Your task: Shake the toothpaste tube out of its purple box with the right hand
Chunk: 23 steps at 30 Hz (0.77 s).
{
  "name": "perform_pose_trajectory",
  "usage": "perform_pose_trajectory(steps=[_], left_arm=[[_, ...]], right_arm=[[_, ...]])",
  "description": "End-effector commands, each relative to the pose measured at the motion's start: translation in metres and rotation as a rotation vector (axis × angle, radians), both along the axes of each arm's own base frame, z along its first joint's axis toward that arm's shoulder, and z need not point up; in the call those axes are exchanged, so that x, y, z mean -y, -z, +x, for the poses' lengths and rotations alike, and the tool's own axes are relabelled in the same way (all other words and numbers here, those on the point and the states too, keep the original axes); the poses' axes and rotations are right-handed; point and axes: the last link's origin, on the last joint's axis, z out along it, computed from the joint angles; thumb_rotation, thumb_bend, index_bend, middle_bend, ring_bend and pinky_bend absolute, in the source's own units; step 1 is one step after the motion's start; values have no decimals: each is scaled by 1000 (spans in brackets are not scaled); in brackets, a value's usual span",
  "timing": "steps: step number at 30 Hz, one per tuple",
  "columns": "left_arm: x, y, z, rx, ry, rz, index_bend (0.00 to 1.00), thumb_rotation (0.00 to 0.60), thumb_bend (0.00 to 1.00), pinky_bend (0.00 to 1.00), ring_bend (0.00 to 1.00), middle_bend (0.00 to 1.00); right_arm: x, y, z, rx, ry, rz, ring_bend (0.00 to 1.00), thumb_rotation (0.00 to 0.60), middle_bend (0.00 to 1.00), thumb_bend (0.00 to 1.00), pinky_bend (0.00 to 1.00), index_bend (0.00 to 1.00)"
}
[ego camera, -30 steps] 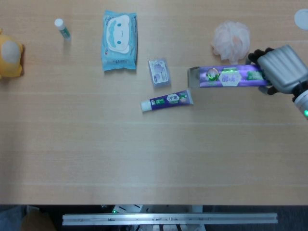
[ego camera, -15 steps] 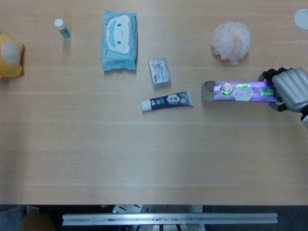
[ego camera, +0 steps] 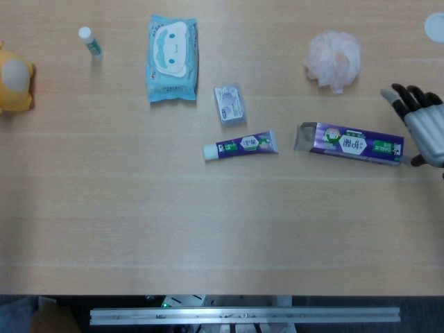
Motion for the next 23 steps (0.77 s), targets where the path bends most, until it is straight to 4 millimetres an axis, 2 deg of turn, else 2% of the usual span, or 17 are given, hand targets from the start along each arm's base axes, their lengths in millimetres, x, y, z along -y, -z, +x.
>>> perform_pose_trajectory(steps=[1, 4, 11, 19, 23], left_arm=[[0, -1, 0, 2, 6, 7, 69, 600, 247, 165, 159, 89], [-1, -2, -1, 0, 8, 13, 69, 600, 246, 165, 159, 88], [-2, 3, -1, -2, 21, 11, 69, 600, 246, 166, 159, 89], [-1, 9, 5, 5, 42, 12, 69, 600, 246, 166, 159, 88], [0, 10, 8, 11, 58, 18, 69, 600, 246, 165, 159, 89]], right_arm=[[-14, -24, -4, 26, 9, -90, 111, 600, 132, 89, 202, 0], [-32, -46, -14, 44, 29, -169, 135, 600, 180, 96, 203, 12], [-74, -78, -30, 45, 74, -254, 137, 600, 189, 96, 204, 35], [-116, -95, -31, 110, 25, -380, 137, 600, 189, 97, 203, 49], [-127, -99, -33, 120, 18, -405, 137, 600, 189, 98, 203, 60]])
